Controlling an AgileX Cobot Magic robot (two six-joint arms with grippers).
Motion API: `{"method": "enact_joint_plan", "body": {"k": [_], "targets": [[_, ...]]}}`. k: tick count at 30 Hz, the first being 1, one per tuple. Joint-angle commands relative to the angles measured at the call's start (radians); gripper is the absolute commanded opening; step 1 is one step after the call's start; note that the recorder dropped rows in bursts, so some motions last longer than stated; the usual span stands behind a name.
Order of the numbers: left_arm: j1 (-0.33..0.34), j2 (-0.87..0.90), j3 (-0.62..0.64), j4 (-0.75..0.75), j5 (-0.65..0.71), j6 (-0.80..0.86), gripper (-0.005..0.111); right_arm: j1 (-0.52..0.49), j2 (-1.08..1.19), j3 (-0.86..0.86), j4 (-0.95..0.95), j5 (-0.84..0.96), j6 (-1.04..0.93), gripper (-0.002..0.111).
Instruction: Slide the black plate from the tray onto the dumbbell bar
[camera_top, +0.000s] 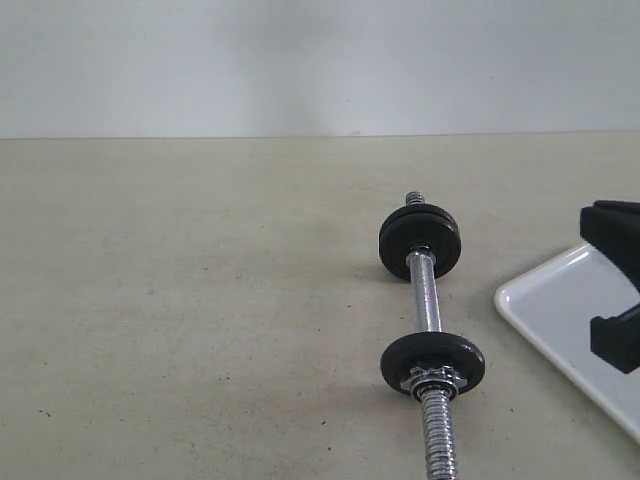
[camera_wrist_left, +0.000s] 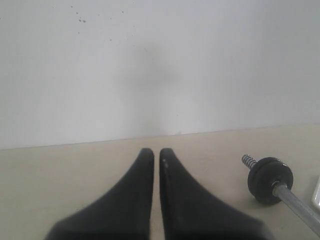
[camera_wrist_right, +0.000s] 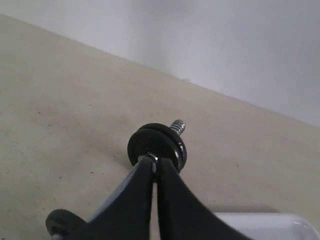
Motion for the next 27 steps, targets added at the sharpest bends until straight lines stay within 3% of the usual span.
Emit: {"method": "enact_joint_plan", "body": {"k": [1,4,16,27], "targets": [[0.002,0.003,0.007,-0.002,0.044,-0.011,0.004,0.0,0.077,0.004,-0.01,-0.044,0.004,0.001],[0.002,0.003,0.016,-0.002,0.094,-0.011,0.004,0.0,0.108,0.006,-0.01,-0.035,0.004,0.001],[0.002,0.003,0.126,0.0,0.077,-0.011,0.004,0.0,0.111,0.013,-0.008,-0.024,0.004,0.001],[0.002,0.003,0.134,0.0,0.077,-0.011,0.004,0.0,0.111,0.147,0.0,-0.149,0.006,0.001]]}}
